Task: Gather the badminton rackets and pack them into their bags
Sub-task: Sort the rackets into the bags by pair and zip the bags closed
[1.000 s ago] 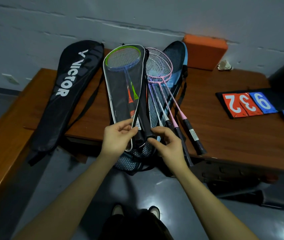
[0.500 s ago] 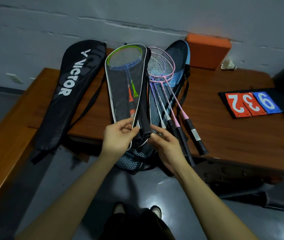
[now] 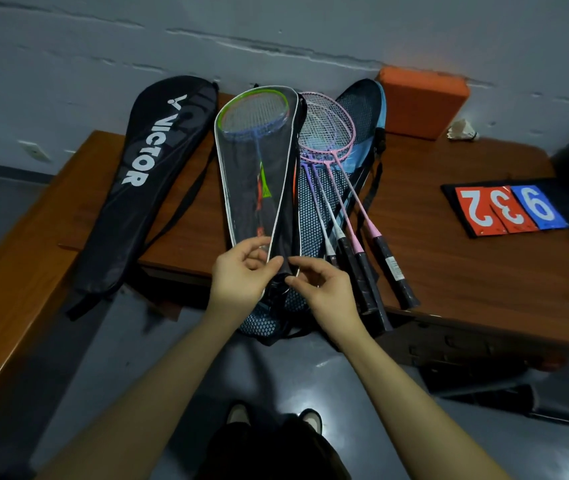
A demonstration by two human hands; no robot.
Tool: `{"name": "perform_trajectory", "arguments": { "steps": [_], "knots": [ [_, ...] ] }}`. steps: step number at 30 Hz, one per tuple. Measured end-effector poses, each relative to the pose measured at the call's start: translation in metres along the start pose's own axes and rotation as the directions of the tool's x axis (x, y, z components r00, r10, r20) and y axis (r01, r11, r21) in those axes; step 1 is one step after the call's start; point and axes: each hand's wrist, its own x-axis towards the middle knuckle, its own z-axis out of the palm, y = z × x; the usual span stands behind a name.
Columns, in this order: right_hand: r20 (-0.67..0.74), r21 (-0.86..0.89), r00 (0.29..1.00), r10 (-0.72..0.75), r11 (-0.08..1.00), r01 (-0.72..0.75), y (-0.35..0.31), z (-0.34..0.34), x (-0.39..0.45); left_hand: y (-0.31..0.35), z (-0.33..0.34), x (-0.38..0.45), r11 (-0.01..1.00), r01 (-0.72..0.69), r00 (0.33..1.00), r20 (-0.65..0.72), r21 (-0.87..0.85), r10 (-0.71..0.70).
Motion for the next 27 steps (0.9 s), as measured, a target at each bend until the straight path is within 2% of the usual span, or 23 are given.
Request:
{"name": "perform_trajectory", "arguments": {
  "steps": [3, 6, 12, 15, 17, 19, 21, 23, 27],
  "knots": [
    [0.012, 0.103, 0.998, 0.068, 0.992, -0.069, 0.003, -0.007, -0.004, -0.009, 0.003, 0.001, 0.997, 0.013, 0.998, 0.067, 0.081, -0.018],
    [0.018, 0.127, 0.994, 0.110, 0.986, -0.111, 0.011, -0.013, -0.009, -0.017, 0.005, 0.000, 0.990, 0.026, 0.992, 0.115, 0.141, -0.042],
    [-0.035, 0.142, 0.986, 0.164, 0.977, -0.158, 0.021, -0.012, -0.014, -0.030, 0.013, -0.015, 0.995, 0.018, 0.991, 0.130, 0.094, -0.030],
    [-0.068, 0.108, 0.985, 0.159, 0.983, -0.151, 0.022, -0.012, -0.013, -0.039, 0.009, -0.017, 0.988, -0.074, 0.988, 0.142, 0.134, 0.055],
    [-0.099, 0.096, 0.982, 0.158, 0.984, -0.149, 0.025, -0.014, -0.013, -0.045, 0.004, -0.012, 0.960, -0.184, 0.967, 0.213, 0.211, 0.138],
    [-0.141, 0.010, 0.980, 0.139, 0.990, -0.139, 0.029, -0.016, -0.013, -0.048, 0.001, -0.003, 0.886, -0.289, 0.924, 0.347, 0.362, 0.160],
    [-0.186, -0.166, 0.976, 0.112, 0.976, -0.143, 0.036, -0.017, -0.012, -0.048, 0.002, 0.006, 0.803, -0.343, 0.886, 0.451, 0.487, 0.105],
    [-0.240, -0.294, 0.964, 0.111, 0.938, -0.182, 0.042, -0.016, -0.012, -0.049, 0.005, 0.015, 0.734, -0.417, 0.847, 0.523, 0.536, 0.099],
    [-0.302, -0.410, 0.945, 0.127, 0.878, -0.249, 0.048, -0.013, -0.006, -0.053, 0.012, 0.035, 0.625, -0.536, 0.778, 0.620, 0.567, 0.105]
  ]
}}
